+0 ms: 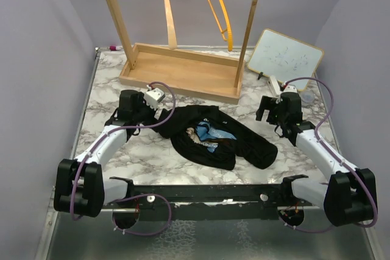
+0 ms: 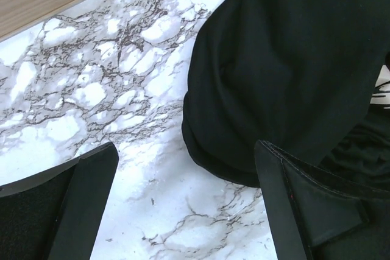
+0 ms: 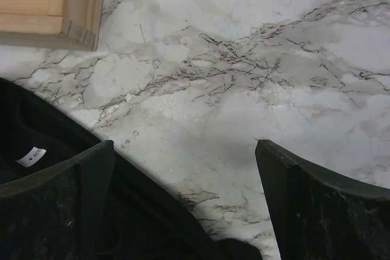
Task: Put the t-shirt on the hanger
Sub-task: Pick up the T-shirt from the center of the board.
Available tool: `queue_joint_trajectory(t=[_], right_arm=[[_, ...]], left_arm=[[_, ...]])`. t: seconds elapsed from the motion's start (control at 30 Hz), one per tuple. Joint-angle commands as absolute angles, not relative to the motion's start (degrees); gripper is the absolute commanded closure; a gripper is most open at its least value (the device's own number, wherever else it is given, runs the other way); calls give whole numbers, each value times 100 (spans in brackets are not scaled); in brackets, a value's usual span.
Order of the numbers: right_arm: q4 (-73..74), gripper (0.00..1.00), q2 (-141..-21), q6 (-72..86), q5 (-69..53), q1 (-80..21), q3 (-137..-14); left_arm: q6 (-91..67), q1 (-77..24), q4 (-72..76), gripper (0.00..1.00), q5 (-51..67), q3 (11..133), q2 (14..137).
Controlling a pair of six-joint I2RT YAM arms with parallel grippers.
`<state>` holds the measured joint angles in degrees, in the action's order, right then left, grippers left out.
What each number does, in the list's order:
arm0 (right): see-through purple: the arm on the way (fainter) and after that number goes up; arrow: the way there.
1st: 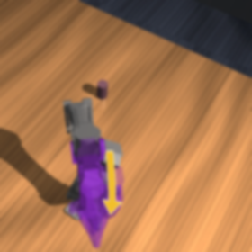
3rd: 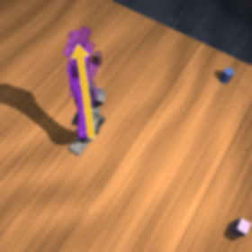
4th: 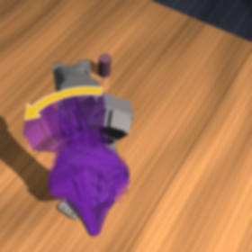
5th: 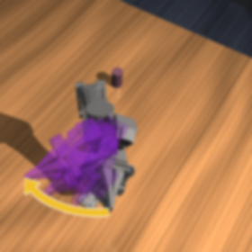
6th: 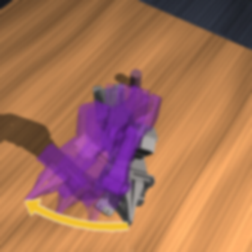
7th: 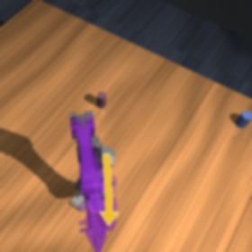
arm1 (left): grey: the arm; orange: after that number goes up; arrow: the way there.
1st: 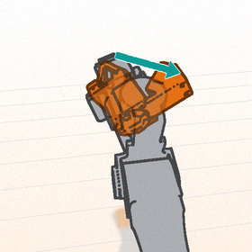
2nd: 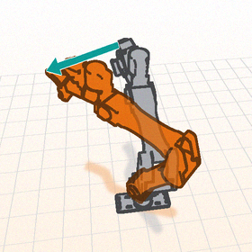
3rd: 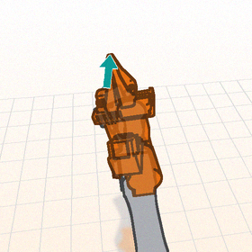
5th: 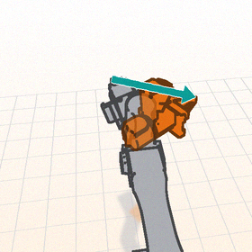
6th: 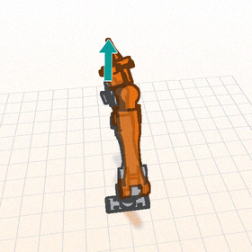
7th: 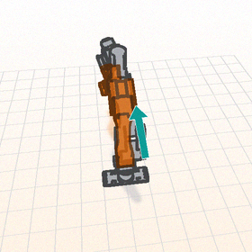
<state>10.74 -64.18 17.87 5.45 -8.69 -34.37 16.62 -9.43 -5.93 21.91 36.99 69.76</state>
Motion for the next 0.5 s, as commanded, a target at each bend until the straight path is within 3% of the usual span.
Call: queue_joint_trajectory(t=[0.0,0.17,0.47], right_arm=[[896,1,-6409,1815,474,-883,-3460],[1051,1,-6243,1700,535,-887,-3492],[1389,1,-5885,1837,393,-887,-3545]], left_arm=[[1779,-923,-417,2,2200,3825,7048],[2491,-1046,-662,8,3540,4863,8005],[3134,-2188,-1574,21,4272,8105,10643]])
